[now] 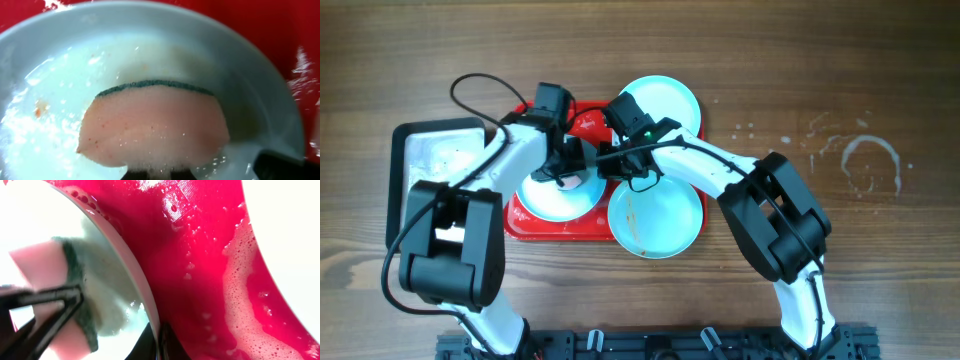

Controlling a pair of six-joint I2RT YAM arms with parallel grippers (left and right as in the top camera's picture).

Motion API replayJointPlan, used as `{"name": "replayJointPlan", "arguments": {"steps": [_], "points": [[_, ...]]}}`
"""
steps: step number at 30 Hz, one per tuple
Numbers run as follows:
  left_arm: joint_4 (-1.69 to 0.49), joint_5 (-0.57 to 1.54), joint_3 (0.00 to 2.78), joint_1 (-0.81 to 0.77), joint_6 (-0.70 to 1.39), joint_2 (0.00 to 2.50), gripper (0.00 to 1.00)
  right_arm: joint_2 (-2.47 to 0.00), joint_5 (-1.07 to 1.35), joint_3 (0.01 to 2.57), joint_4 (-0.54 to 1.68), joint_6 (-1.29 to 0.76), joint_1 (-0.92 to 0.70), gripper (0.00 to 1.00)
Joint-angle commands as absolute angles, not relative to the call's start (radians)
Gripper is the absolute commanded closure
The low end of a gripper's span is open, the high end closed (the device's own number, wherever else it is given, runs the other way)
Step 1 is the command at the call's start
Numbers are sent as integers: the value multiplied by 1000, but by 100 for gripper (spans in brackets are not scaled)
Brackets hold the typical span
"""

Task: Clean dirty plates on tray and stack at the side
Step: 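Wipe the plate center with the sponge while right gripper holds it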

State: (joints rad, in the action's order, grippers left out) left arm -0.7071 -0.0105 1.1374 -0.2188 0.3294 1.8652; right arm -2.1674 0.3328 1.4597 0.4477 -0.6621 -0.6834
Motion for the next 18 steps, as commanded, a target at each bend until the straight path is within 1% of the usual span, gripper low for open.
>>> {"name": "replayJointPlan", "arguments": {"steps": [1, 4, 9, 18], "points": [[-832, -213, 1092, -218, 381, 1932, 96, -2171, 256, 1442, 465, -683, -659, 96], [-889, -290, 1107, -202, 426, 1932, 96, -2171, 256, 1442, 465, -683, -659, 96], [-929, -431, 1177, -198, 428, 1932, 96, -2171, 256, 1442, 465, -683, -659, 96], [-1049, -453, 1469, -226, 434, 1930, 96, -2171, 256, 1442, 464, -684, -659, 96]]}}
